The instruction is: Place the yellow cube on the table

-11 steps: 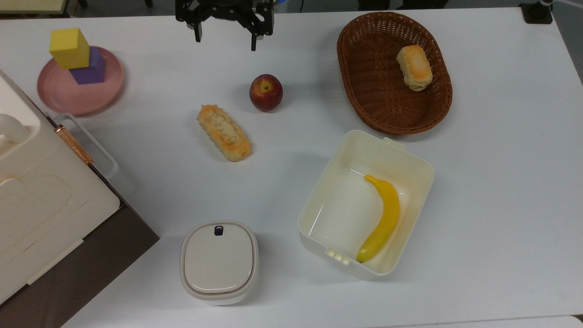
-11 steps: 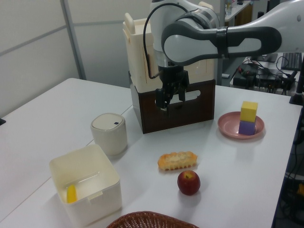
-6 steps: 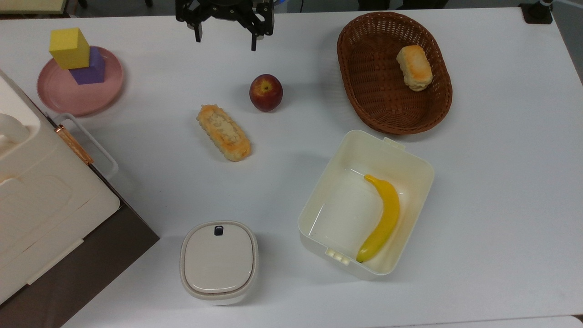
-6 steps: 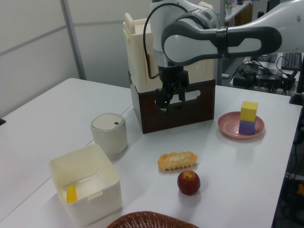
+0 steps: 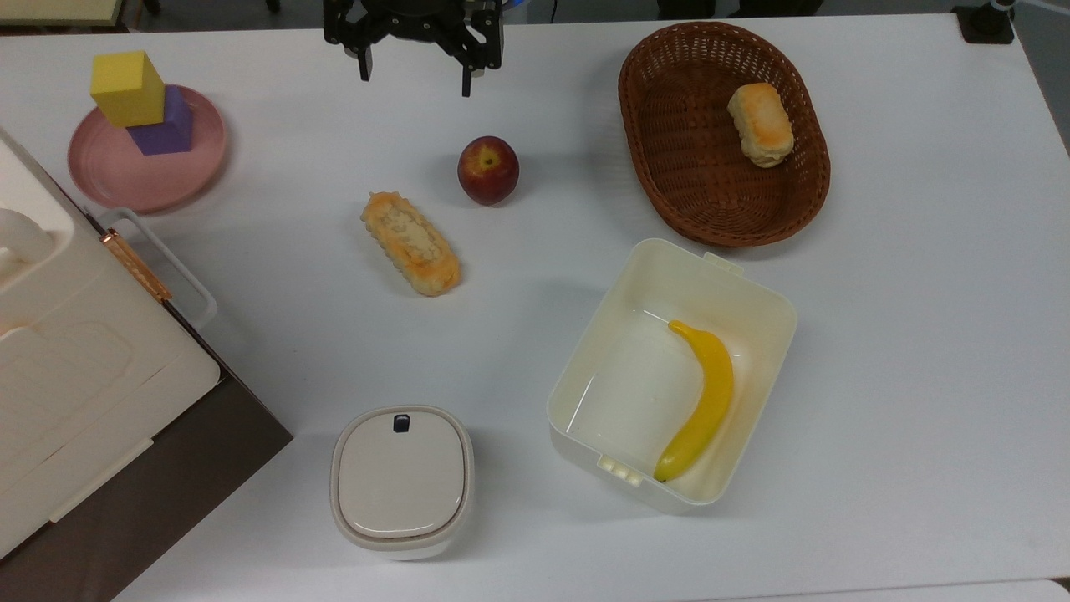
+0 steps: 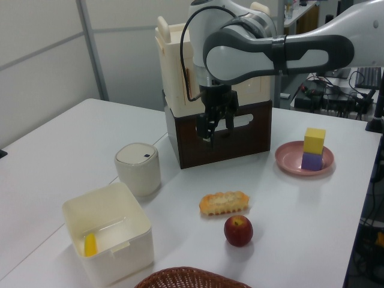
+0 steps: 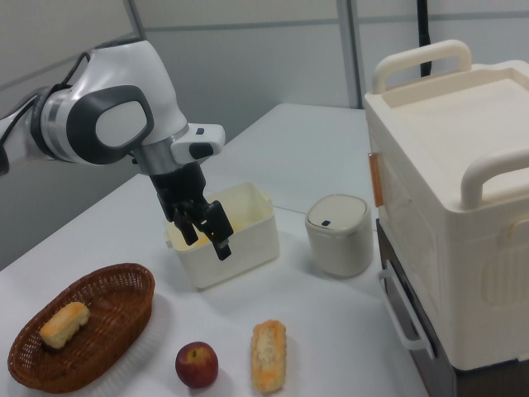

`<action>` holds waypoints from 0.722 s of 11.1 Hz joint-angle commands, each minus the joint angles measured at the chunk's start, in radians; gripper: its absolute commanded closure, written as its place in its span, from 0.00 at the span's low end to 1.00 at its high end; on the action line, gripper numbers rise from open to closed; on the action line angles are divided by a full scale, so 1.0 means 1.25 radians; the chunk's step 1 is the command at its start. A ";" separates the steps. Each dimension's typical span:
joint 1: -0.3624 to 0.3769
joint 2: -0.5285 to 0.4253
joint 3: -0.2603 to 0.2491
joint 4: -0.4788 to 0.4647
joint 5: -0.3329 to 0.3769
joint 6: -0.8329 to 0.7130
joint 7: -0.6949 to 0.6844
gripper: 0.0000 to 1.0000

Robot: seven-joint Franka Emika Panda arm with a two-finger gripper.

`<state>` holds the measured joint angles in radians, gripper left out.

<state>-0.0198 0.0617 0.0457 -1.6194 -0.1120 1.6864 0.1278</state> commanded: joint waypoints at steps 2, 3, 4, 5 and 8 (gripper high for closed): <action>0.008 -0.008 -0.006 -0.015 0.004 -0.003 0.001 0.00; 0.011 0.000 -0.006 -0.015 0.004 -0.003 0.001 0.00; 0.015 0.006 -0.006 -0.015 0.004 -0.002 0.001 0.00; 0.017 0.007 -0.005 -0.016 0.005 0.002 0.000 0.00; 0.018 0.019 -0.002 -0.016 0.005 0.002 -0.002 0.00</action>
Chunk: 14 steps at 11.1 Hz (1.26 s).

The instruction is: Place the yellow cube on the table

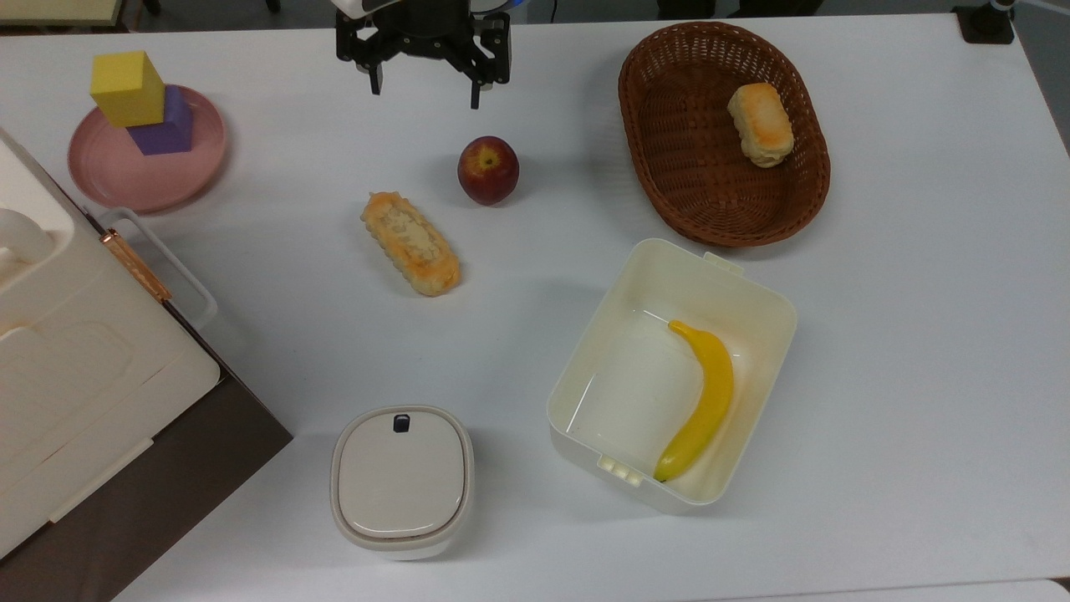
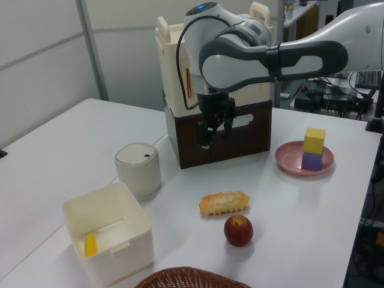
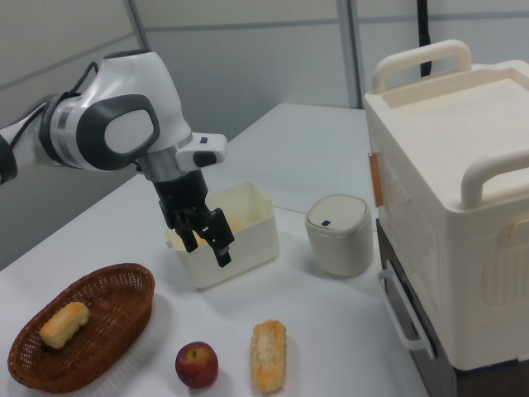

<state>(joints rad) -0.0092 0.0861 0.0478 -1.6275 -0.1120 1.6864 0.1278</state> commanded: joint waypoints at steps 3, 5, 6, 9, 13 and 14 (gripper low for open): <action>0.009 0.001 -0.003 -0.009 0.005 0.002 -0.003 0.00; 0.009 0.001 -0.003 -0.009 0.005 0.001 -0.028 0.00; 0.006 0.000 -0.003 -0.009 0.006 0.000 -0.054 0.00; 0.005 0.000 -0.003 -0.009 0.006 -0.005 -0.076 0.00; -0.002 -0.001 -0.007 -0.009 0.006 -0.010 -0.112 0.00; -0.018 -0.009 -0.016 -0.009 0.006 -0.022 -0.124 0.00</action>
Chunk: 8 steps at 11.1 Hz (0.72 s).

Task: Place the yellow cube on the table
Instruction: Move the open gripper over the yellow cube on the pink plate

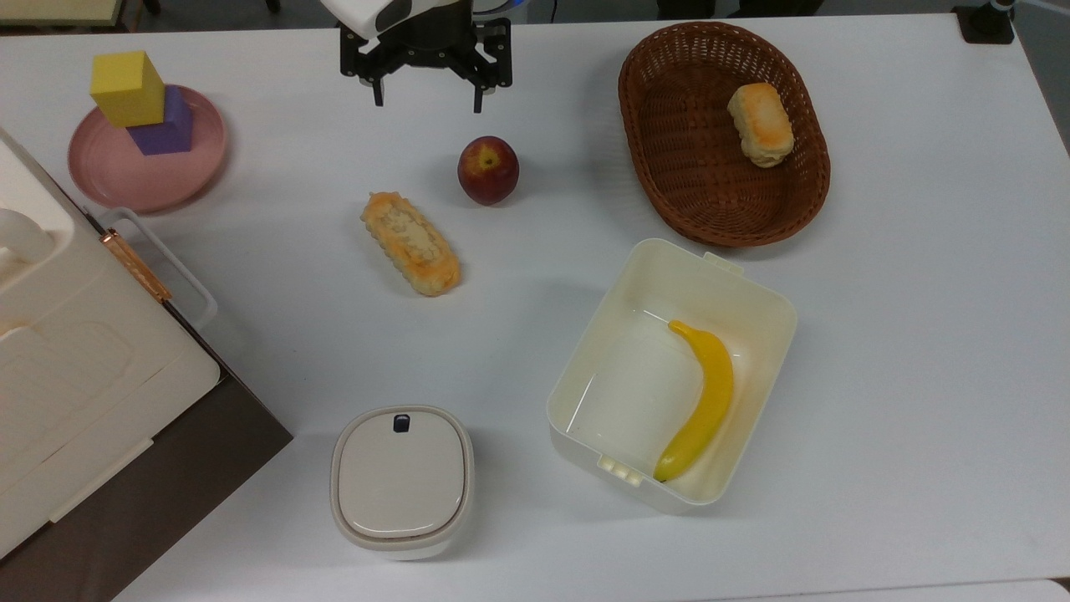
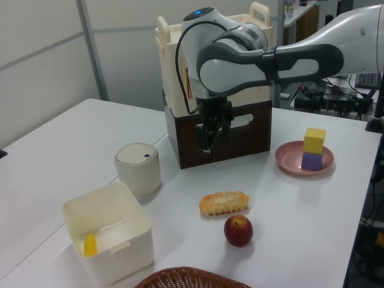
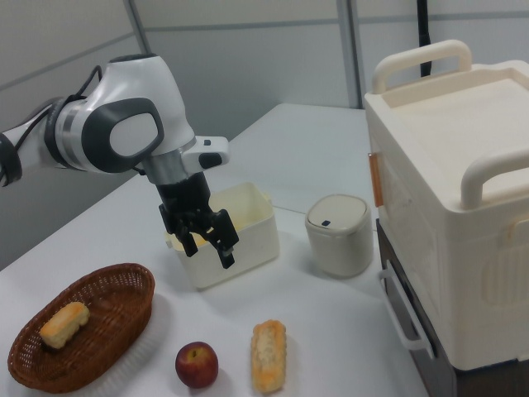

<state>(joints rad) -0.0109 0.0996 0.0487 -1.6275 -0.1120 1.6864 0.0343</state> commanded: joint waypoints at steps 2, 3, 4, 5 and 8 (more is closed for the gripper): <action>-0.083 -0.029 -0.022 -0.003 0.006 -0.037 -0.064 0.00; -0.128 -0.033 -0.022 -0.004 0.004 -0.037 -0.083 0.00; -0.176 -0.033 -0.022 -0.004 0.001 -0.037 -0.123 0.00; -0.231 -0.033 -0.022 -0.004 0.000 -0.038 -0.173 0.00; -0.369 -0.031 -0.022 -0.009 0.000 -0.057 -0.352 0.00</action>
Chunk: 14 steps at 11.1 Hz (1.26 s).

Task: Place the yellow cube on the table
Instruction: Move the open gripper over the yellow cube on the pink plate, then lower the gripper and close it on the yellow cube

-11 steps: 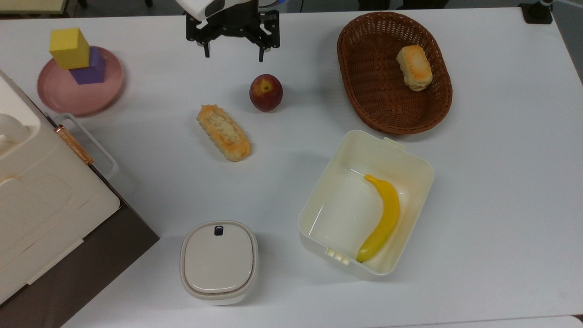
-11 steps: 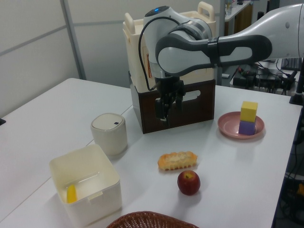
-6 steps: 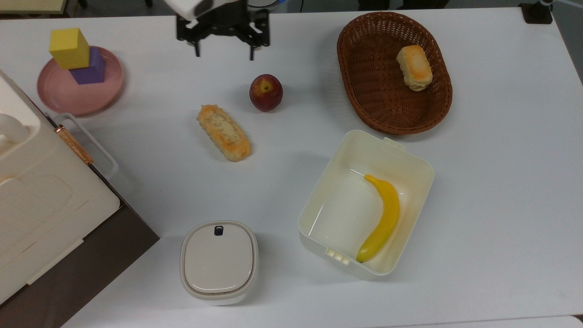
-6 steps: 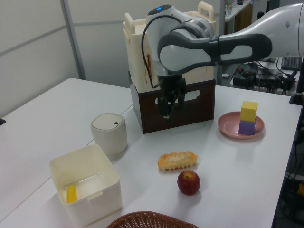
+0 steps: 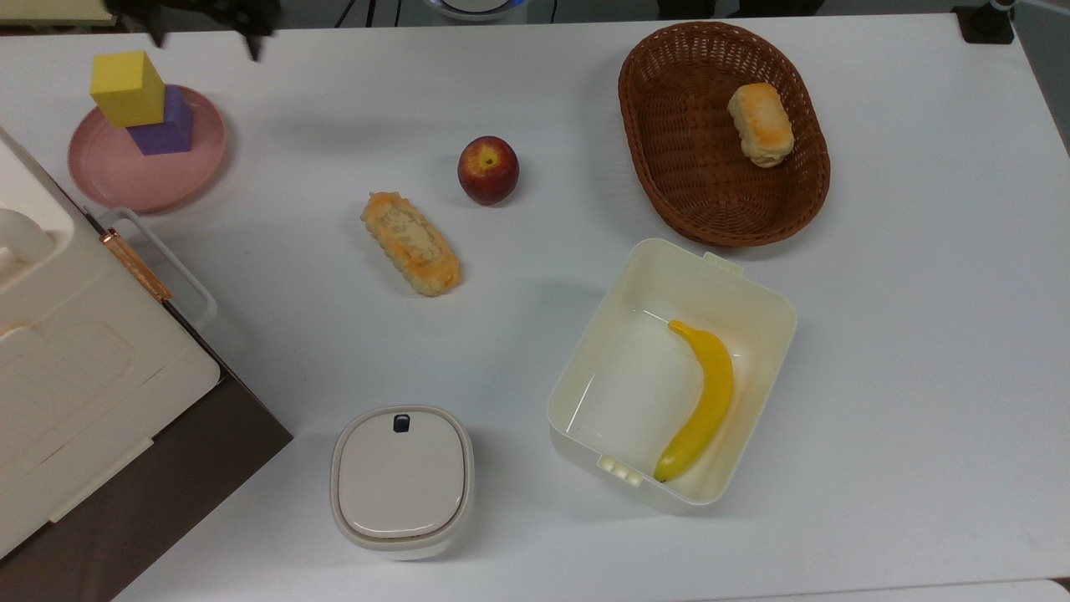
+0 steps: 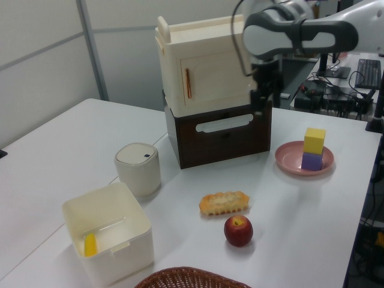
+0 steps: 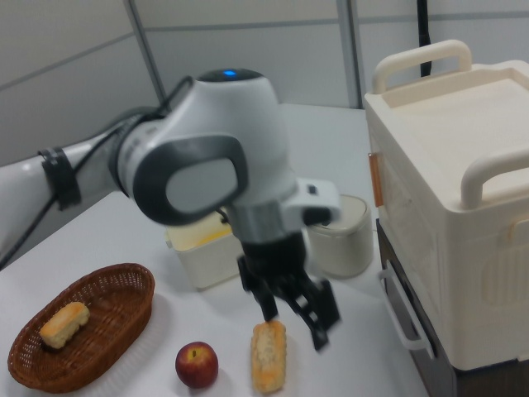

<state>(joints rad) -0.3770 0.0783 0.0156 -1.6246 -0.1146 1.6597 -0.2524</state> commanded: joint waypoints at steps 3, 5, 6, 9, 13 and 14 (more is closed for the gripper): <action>-0.172 0.000 0.005 -0.021 0.003 -0.031 -0.219 0.00; -0.211 0.034 0.003 -0.023 0.002 -0.012 -0.252 0.00; -0.217 0.053 0.003 -0.024 0.002 -0.006 -0.270 0.00; -0.221 0.097 0.002 -0.056 -0.024 0.054 -0.308 0.00; -0.227 0.127 0.001 -0.098 -0.076 0.130 -0.317 0.00; -0.229 0.128 0.001 -0.098 -0.083 0.130 -0.320 0.00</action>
<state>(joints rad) -0.6546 0.2487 0.0147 -1.7259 -0.1929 1.7975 -0.6245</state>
